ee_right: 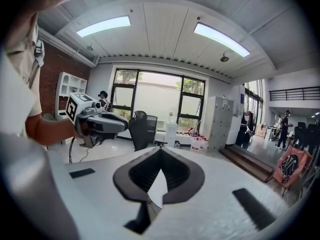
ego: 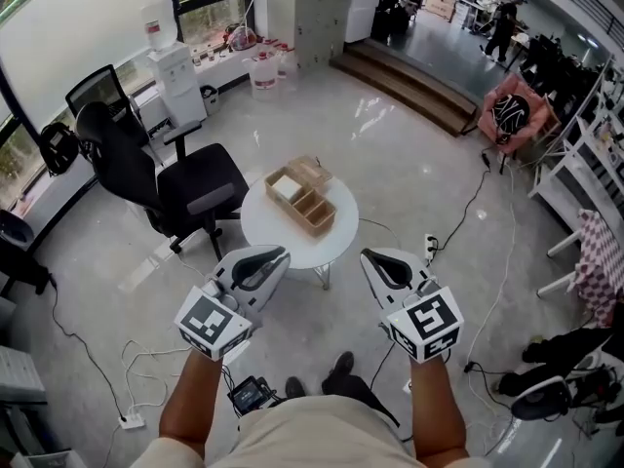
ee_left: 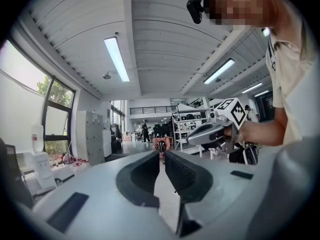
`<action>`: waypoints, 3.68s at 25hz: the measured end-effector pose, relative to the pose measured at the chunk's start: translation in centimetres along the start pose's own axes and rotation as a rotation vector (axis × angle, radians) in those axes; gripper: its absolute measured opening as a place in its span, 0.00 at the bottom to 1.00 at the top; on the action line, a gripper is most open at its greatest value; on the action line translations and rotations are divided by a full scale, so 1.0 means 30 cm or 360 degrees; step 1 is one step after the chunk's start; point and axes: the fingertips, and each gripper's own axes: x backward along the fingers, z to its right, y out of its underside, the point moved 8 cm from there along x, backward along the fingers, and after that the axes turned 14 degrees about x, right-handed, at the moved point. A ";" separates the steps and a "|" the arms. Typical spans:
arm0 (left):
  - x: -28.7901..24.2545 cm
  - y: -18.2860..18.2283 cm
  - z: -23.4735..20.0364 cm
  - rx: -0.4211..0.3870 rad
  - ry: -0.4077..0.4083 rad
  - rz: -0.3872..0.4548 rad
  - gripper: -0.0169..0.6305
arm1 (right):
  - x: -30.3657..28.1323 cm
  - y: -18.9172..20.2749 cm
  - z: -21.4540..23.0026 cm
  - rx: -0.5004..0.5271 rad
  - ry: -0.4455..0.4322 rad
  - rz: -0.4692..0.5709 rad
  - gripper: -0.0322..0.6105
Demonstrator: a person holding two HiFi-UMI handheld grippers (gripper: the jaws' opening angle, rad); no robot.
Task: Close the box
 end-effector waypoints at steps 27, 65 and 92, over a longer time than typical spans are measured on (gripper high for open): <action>-0.618 -0.014 -0.252 -0.0016 -0.0360 -0.0078 0.08 | -0.402 0.255 0.636 0.0005 -0.0344 0.0176 0.04; -0.823 -0.087 -1.058 0.0002 0.0140 -0.0093 0.08 | -0.990 0.156 0.722 -0.0064 0.0013 -0.0002 0.04; -1.039 0.016 -1.246 0.0047 -0.0089 -0.0251 0.08 | -1.240 0.372 0.930 -0.0111 -0.0238 0.0026 0.04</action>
